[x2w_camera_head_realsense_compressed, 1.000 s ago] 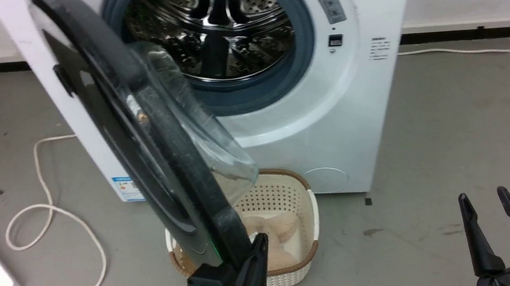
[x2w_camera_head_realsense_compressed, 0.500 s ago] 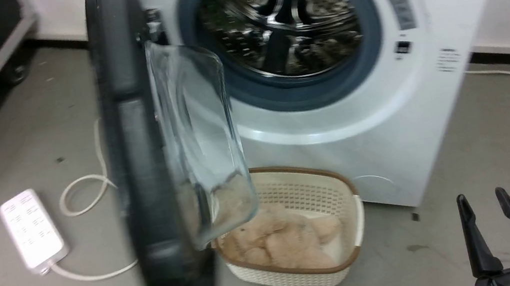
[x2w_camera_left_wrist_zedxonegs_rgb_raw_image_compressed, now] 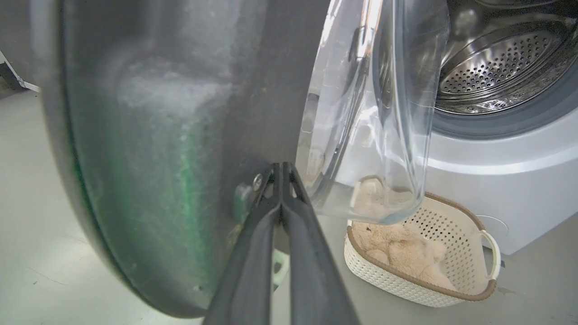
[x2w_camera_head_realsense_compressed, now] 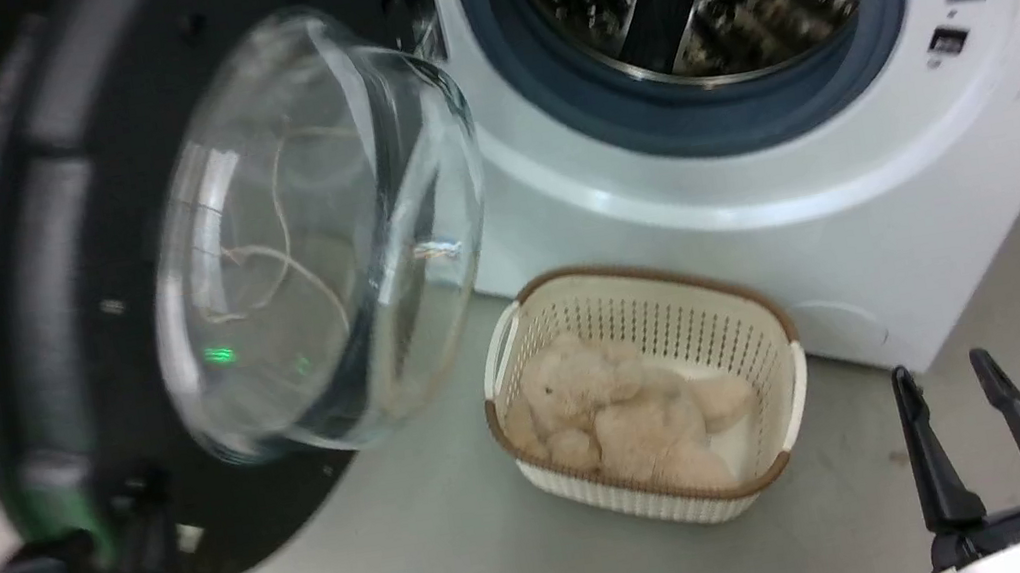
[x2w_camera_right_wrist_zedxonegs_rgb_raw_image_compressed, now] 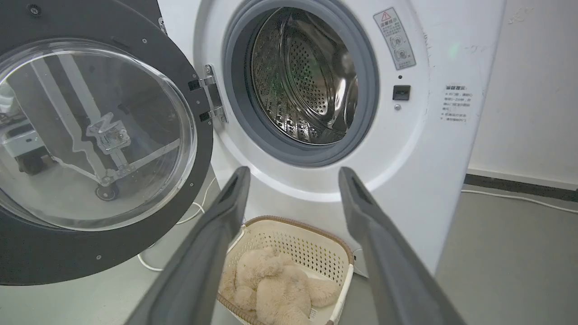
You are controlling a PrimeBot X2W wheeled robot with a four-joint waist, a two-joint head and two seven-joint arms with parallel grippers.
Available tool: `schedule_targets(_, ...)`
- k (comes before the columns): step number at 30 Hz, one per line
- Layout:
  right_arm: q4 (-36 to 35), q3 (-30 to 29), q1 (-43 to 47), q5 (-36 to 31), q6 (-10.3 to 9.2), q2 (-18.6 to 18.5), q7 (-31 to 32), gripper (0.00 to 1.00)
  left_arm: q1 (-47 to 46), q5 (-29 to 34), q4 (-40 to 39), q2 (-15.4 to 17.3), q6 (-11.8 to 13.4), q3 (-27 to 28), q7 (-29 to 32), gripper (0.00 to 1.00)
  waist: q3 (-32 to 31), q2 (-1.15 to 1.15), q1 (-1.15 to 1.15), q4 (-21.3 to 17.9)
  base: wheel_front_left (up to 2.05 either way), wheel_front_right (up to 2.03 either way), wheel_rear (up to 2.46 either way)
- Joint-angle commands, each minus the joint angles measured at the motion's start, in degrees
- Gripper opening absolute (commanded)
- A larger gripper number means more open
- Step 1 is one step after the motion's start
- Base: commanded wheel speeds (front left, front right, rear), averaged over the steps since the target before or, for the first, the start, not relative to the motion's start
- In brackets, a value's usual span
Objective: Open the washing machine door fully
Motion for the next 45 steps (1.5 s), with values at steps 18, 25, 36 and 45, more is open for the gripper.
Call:
schedule_targets(18, -0.15, 0.07, -5.82, -3.52, 0.05, 0.08, -0.25, 1.0, -14.78, -8.01, 21.51, 15.01, -4.02, 16.27, -3.7, 0.0, 12.11, 0.0, 0.0, -3.62, 0.0, 0.0, 0.0)
schedule_targets(25, -0.02, 0.04, -6.87, -3.92, 0.05, 0.08, -0.25, 1.0, -21.24, -7.86, 33.02, 17.8, -7.42, 15.24, -8.21, 0.0, 12.86, 0.0, 0.0, -5.09, 0.0, 0.0, 0.0)
schedule_targets(36, -0.02, -1.78, -5.77, -1.54, 0.05, 0.08, -0.25, 1.0, -17.9, -4.13, 31.04, 14.08, -8.28, 12.2, -17.23, 0.0, 4.32, 0.0, 0.0, -7.89, 0.0, 0.0, 0.0)
schedule_targets(45, -2.16, -3.54, -2.57, -2.75, 0.05, 0.08, -0.25, 1.0, -6.92, -3.12, 12.5, 6.12, -7.12, 10.37, -17.9, 0.0, -4.34, 0.0, 0.0, -13.07, 0.0, 0.0, 0.0)
